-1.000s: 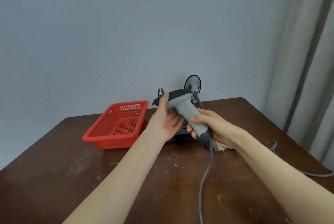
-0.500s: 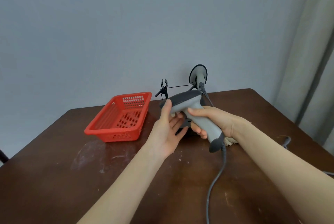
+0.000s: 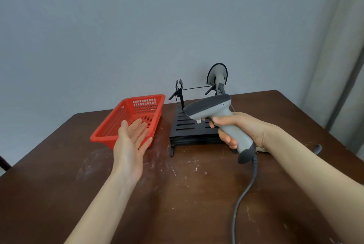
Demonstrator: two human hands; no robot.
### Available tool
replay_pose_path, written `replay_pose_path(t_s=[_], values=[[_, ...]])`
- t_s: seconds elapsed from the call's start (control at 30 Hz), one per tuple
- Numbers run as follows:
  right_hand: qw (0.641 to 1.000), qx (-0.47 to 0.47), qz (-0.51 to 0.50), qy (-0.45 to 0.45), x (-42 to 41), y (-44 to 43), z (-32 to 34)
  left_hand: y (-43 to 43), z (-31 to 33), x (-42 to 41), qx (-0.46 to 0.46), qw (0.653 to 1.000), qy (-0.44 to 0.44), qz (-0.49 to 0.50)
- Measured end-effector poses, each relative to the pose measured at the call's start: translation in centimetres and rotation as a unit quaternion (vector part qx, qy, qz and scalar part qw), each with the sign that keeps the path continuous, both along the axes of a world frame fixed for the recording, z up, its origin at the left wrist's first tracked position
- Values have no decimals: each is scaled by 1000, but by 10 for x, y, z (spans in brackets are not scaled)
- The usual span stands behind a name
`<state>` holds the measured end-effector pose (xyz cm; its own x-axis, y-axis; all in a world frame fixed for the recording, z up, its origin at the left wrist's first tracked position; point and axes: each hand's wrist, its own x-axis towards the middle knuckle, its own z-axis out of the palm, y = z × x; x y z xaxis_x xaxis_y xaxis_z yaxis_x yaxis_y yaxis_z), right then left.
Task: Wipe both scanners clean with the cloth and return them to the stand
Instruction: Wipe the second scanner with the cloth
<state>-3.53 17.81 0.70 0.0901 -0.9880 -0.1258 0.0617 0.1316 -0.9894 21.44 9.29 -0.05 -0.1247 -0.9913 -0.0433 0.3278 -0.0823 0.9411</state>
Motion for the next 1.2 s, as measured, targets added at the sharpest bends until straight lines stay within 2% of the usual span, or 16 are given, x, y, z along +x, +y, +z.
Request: replay_pose_path(t_s=[0.9, 1.2], values=[[998, 15, 24, 49, 7, 3, 5, -6, 2, -7, -1, 999, -14, -52], [995, -7, 61, 78, 18, 1, 10, -23, 12, -12, 66, 974, 94, -195]])
